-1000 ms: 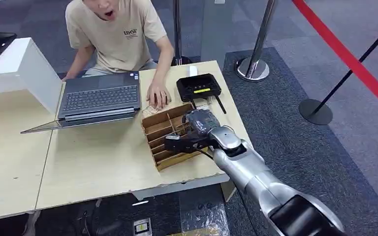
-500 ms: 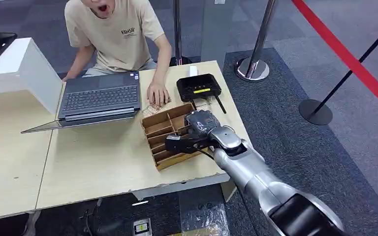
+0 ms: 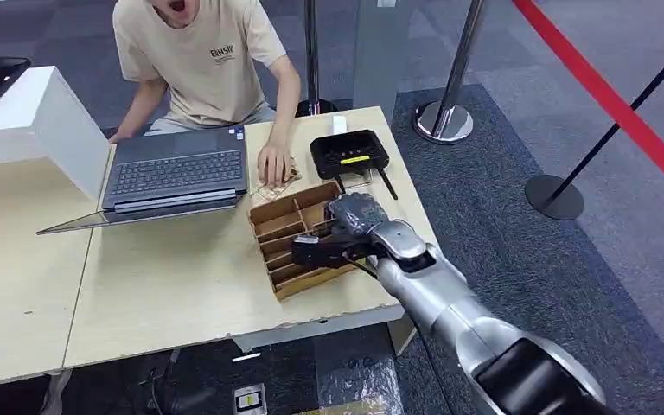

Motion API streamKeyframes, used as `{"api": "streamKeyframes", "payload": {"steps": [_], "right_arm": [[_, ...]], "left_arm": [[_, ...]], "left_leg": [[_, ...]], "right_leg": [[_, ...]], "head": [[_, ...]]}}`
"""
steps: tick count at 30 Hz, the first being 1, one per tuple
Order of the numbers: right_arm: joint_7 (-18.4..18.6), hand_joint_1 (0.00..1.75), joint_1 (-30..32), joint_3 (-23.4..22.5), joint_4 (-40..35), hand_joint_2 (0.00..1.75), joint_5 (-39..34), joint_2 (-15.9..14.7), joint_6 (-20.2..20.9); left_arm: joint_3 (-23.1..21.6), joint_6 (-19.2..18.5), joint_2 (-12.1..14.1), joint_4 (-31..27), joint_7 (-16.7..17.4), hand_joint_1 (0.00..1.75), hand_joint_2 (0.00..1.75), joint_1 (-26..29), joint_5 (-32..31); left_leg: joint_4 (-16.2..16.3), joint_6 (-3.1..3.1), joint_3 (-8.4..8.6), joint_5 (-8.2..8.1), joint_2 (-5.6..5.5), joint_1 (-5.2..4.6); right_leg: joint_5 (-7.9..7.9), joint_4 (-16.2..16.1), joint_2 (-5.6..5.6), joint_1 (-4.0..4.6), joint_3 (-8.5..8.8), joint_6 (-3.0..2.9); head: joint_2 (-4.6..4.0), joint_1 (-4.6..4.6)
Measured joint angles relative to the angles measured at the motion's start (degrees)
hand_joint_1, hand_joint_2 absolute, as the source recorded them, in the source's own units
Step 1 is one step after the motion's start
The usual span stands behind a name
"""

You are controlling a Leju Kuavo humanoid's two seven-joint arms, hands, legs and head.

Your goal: Pass the card to the sensor for recognition and then transmit it.

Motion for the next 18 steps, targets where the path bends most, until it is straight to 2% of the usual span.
{"api": "streamKeyframes", "payload": {"steps": [5, 9, 12, 15, 18], "right_arm": [[0.13, 1.75, -0.57, -0.79, -5.3, 1.75, -4.66, -1.64, 2.1], [2.1, 1.75, -3.25, -2.49, -14.3, 1.75, -15.35, -3.67, 10.06], [2.49, 1.75, -5.34, -4.08, -20.78, 1.75, -24.12, -4.63, 13.61], [2.99, 1.75, -7.88, -5.05, -25.52, 1.75, -29.74, -5.75, 15.39], [2.86, 1.75, -9.89, -5.68, -27.65, 1.75, -31.58, -6.51, 15.91]], "left_arm": [[0.02, 0.0, 0.5, 0.0, -1.38, 0.0, 1.75, 0.87, 0.87], [0.09, 0.0, 1.36, 0.07, -3.46, 0.0, 1.75, 2.25, 1.51], [0.13, 0.0, 1.84, 0.11, -4.57, 0.0, 1.75, 3.18, 1.66], [0.15, 0.0, 2.14, 0.13, -5.25, 0.0, 1.75, 3.72, 1.47], [0.15, -0.04, 2.29, 0.15, -5.25, 0.0, 1.75, 3.87, 1.31]], "left_leg": [[0.02, 0.0, -0.03, 0.0, 0.02, -0.02], [0.02, 0.0, -0.02, 0.0, 0.05, -0.02], [0.02, 0.0, -0.02, 0.0, 0.05, -0.02], [0.02, 0.0, -0.03, 0.0, 0.04, -0.02], [0.02, 0.0, -0.03, 0.0, 0.04, -0.02]], "right_leg": [[0.01, 0.01, 0.01, -0.01, -0.04, -0.01], [0.01, 0.01, 0.04, -0.02, -0.06, -0.01], [0.01, 0.02, 0.04, -0.01, -0.08, -0.01], [0.01, 0.01, 0.03, -0.01, -0.07, -0.01], [0.01, 0.01, 0.03, -0.01, -0.05, -0.01]], "head": [[0.0, 0.0], [0.0, -0.02], [0.0, 0.0], [0.0, -0.02], [0.0, 0.0]]}}
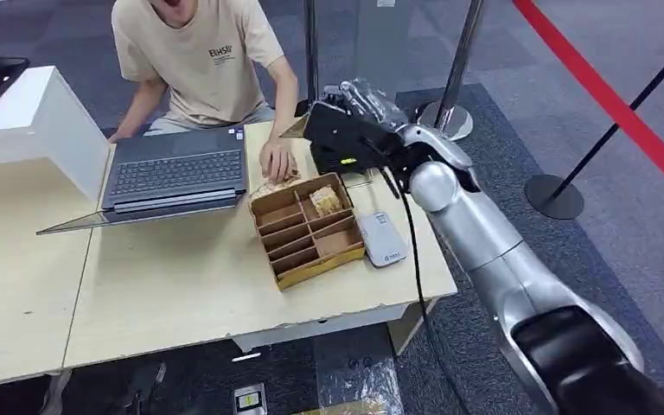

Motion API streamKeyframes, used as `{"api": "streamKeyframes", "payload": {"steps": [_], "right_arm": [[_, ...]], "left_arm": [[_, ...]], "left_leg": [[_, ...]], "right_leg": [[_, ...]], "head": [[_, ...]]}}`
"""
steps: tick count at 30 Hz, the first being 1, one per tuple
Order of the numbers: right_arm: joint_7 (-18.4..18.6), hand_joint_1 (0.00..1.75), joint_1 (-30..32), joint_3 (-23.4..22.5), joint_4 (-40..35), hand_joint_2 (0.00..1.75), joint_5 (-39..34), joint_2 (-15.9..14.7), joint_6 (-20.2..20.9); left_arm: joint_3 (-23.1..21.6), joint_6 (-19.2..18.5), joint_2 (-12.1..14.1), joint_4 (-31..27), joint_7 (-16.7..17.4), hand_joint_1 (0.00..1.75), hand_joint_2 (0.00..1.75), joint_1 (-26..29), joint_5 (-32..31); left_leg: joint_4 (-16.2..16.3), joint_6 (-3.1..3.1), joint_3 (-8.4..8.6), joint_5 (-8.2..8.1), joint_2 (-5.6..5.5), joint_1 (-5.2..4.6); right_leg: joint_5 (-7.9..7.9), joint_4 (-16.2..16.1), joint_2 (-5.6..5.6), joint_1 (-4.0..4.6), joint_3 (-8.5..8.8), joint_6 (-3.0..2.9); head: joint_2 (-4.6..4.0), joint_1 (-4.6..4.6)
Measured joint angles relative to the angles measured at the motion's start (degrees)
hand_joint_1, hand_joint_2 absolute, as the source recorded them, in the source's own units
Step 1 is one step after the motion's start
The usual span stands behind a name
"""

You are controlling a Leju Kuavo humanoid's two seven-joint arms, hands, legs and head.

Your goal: Pass the card to the sensor for recognition and then transmit it.

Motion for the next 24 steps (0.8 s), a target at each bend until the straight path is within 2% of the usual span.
{"api": "streamKeyframes", "payload": {"steps": [5, 11, 17, 24], "right_arm": [[-1.9, 1.75, -2.43, 0.11, -0.06, 1.75, -0.45, -0.74, -0.39], [-3.82, 1.75, -4.94, 1.81, 5.02, 1.75, 9.63, -0.42, -4.59], [-4.09, 1.75, -7.5, 4.81, 13.76, 1.75, 25.35, 1.11, -14.64], [-1.48, 1.75, -9.26, 7.0, 23.68, 1.75, 39.4, 1.92, -24.88]], "left_arm": [[0.0, -0.52, 0.09, 0.0, 0.04, 0.0, 1.75, -0.02, -0.68], [0.0, -1.09, 0.07, -0.02, 0.68, 0.0, 1.75, -0.49, -1.64], [-0.02, -1.66, -0.13, -0.09, 2.51, 0.0, 1.75, -1.73, -2.64], [-0.04, -1.9, -0.68, -0.09, 3.43, 0.0, 1.75, -2.67, -3.48]], "left_leg": [[0.0, 0.0, 0.0, 0.0, 0.0, 0.0], [0.0, 0.0, -0.02, 0.0, -0.03, 0.01], [0.0, -0.01, -0.04, 0.0, -0.08, 0.02], [0.01, -0.01, -0.03, 0.0, -0.09, 0.01]], "right_leg": [[0.01, 0.0, 0.0, 0.0, 0.02, 0.0], [0.01, 0.02, -0.01, 0.0, 0.01, 0.0], [0.01, 0.02, -0.03, 0.01, 0.0, 0.0], [0.01, 0.0, -0.03, 0.0, 0.0, 0.0]], "head": [[0.0, -0.02], [0.0, -0.04], [0.0, 0.0], [0.0, -0.02]]}}
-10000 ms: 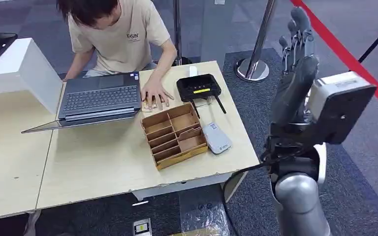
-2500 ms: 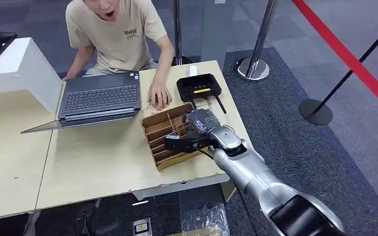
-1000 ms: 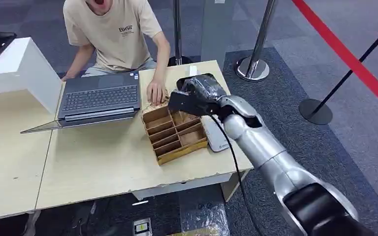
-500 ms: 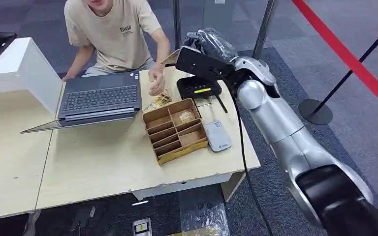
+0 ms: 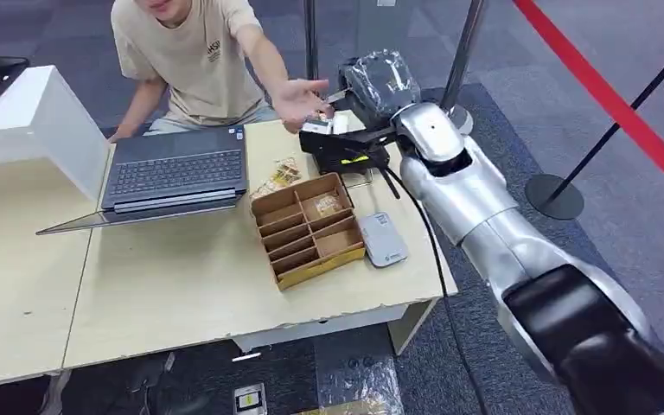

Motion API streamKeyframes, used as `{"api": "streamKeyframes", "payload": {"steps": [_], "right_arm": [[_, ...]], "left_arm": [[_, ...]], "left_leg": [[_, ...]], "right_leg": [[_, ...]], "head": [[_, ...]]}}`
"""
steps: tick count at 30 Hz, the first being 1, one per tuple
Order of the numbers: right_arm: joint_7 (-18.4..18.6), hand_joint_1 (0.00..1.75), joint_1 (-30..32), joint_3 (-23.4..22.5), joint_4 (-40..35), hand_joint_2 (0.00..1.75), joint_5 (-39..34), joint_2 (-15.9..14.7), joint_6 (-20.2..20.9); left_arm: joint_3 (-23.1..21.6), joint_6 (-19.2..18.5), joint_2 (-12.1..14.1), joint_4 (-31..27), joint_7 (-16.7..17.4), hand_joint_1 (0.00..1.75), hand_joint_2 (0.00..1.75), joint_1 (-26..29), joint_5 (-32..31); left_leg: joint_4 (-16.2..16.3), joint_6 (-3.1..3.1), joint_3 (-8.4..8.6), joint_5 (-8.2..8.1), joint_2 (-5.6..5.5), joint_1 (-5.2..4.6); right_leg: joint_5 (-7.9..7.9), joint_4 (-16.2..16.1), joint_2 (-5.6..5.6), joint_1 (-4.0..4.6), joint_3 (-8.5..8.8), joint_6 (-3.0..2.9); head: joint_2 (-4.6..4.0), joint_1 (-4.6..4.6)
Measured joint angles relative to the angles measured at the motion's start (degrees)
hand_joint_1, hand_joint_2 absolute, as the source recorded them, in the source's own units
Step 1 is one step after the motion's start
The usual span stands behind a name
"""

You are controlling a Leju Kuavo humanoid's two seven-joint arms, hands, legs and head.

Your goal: Pass the card to the sensor for recognition and then transmit it.

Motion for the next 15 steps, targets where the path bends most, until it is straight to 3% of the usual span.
{"api": "streamKeyframes", "payload": {"steps": [5, 6, 7, 15], "right_arm": [[0.5, 1.75, -0.05, 0.44, 4.57, 1.75, 2.27, -0.07, -3.53], [0.48, 0.26, -0.04, 0.5, 5.45, 1.75, 2.46, -0.07, -3.45], [0.46, 0.0, -0.03, 0.59, 6.1, 0.0, 2.62, -0.07, -3.25], [-2.63, 0.0, 1.58, 0.0, 8.89, 0.0, -3.22, -0.04, 0.36]], "left_arm": [[0.0, -0.11, -0.26, -0.02, 0.11, 0.0, 1.75, -0.25, -0.22], [0.0, -0.11, -0.31, -0.02, 0.11, 0.0, 1.75, -0.28, -0.26], [0.0, -0.13, -0.33, -0.02, 0.11, 0.0, 1.75, -0.3, -0.31], [0.0, -0.48, -0.35, 0.0, -0.37, 0.0, 1.75, -0.22, -0.15]], "left_leg": [[0.0, 0.0, 0.01, 0.0, 0.0, 0.0], [0.0, 0.0, 0.0, -0.01, 0.01, 0.0], [0.0, 0.0, -0.01, 0.0, 0.01, 0.0], [0.0, 0.0, 0.0, 0.0, 0.03, 0.01]], "right_leg": [[0.0, 0.0, 0.0, 0.0, -0.01, 0.0], [0.0, 0.0, 0.0, 0.0, -0.02, 0.0], [0.0, 0.0, 0.0, 0.0, -0.04, 0.0], [0.0, 0.01, 0.01, 0.01, -0.03, 0.0]], "head": [[0.0, 0.0], [0.0, 0.02], [0.0, 0.0], [0.0, 0.0]]}}
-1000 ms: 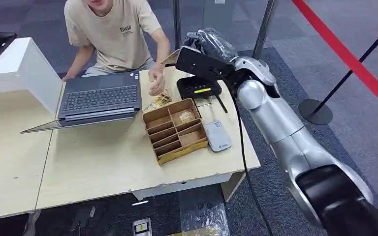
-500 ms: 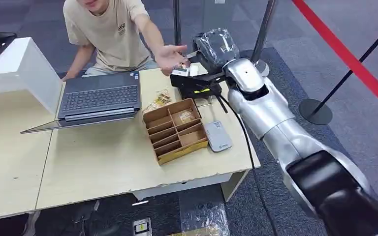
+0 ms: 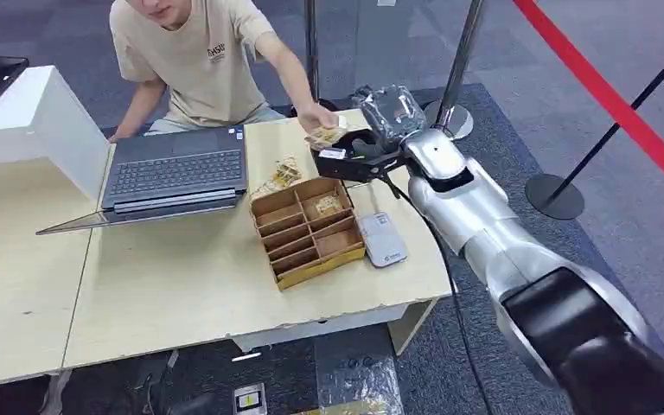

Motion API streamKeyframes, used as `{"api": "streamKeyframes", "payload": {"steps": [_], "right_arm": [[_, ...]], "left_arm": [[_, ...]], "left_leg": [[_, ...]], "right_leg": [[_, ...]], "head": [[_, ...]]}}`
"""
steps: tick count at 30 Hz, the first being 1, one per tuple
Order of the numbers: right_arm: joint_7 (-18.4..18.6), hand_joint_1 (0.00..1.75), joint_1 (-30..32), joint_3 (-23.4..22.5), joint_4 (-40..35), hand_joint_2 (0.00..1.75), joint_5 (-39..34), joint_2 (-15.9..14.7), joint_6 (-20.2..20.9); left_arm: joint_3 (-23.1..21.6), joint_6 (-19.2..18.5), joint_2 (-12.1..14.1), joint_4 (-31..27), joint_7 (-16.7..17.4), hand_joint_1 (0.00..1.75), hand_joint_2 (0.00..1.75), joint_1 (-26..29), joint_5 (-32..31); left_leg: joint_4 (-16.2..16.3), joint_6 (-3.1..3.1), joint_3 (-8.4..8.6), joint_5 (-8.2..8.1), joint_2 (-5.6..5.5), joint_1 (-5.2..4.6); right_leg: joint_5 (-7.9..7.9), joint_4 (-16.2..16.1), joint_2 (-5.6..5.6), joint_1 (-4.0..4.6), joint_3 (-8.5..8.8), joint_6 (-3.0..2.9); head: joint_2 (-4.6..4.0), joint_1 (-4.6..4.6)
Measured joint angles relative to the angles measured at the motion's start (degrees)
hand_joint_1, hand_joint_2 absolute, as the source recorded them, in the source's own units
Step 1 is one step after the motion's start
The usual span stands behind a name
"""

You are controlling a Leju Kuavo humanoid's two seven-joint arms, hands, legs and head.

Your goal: Pass the card to the sensor for recognition and then transmit it.

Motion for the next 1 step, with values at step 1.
{"api": "streamKeyframes", "payload": {"steps": [1], "right_arm": [[-0.22, 0.0, 0.33, -0.28, -0.02, 0.0, -1.4, 0.0, 0.0]], "left_arm": [[0.0, 0.04, 0.0, 0.0, -0.09, 0.0, 1.75, 0.09, 0.15]], "left_leg": [[0.0, 0.0, 0.0, 0.0, 0.0, 0.0]], "right_leg": [[0.0, 0.0, 0.0, 0.0, 0.01, 0.0]], "head": [[0.0, 0.02]]}}
